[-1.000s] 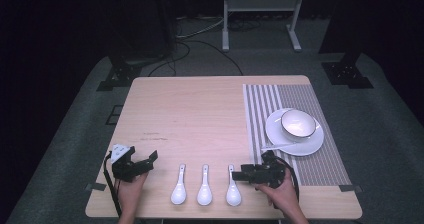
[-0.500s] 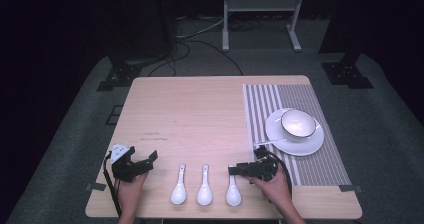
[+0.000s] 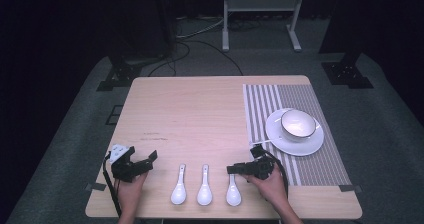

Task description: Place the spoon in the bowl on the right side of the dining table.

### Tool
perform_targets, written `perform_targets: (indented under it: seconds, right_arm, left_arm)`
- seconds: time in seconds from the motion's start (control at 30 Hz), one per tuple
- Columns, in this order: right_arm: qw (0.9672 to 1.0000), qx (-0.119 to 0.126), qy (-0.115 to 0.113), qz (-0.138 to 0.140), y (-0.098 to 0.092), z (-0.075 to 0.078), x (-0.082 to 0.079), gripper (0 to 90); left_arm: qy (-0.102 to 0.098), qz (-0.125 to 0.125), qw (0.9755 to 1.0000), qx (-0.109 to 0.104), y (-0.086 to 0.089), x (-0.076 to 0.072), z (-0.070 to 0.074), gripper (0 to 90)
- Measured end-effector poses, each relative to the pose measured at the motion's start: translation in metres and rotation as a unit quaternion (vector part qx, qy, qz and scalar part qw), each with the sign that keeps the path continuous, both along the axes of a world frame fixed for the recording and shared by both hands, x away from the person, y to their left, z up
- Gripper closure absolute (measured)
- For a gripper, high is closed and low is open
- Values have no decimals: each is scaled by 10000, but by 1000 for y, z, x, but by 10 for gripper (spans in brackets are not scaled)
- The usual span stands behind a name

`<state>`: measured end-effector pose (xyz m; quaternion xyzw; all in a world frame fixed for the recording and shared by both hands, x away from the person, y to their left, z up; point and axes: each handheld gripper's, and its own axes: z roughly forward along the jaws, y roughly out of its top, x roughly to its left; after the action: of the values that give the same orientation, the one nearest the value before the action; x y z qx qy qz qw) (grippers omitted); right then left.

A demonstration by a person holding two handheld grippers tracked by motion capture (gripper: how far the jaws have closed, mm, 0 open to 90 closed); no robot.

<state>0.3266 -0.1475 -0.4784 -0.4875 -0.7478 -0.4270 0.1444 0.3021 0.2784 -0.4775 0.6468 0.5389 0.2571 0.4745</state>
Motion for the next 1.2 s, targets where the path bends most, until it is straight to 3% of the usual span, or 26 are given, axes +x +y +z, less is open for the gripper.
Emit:
perform_targets:
  seconds: [0.37, 0.67, 0.97, 1.2]
  right_arm:
    - [9982, -491, -334, -91, 12, 3, -6, 522]
    - [9891, -1275, -737, 4, 24, 10, -10, 640]
    - [9907, -1223, -593, 84, 20, 9, -4, 757]
    - [9870, -1493, -561, 219, 22, 12, -3, 849]
  left_arm:
    - [-11, 9, 10000, -56, 1, 0, 0, 39]
    - [-5, 16, 10000, -93, 1, -1, 0, 39]
    - [-2, 19, 10000, -91, 1, -1, 0, 39]
    - [4, 16, 9999, -104, 2, -1, 0, 39]
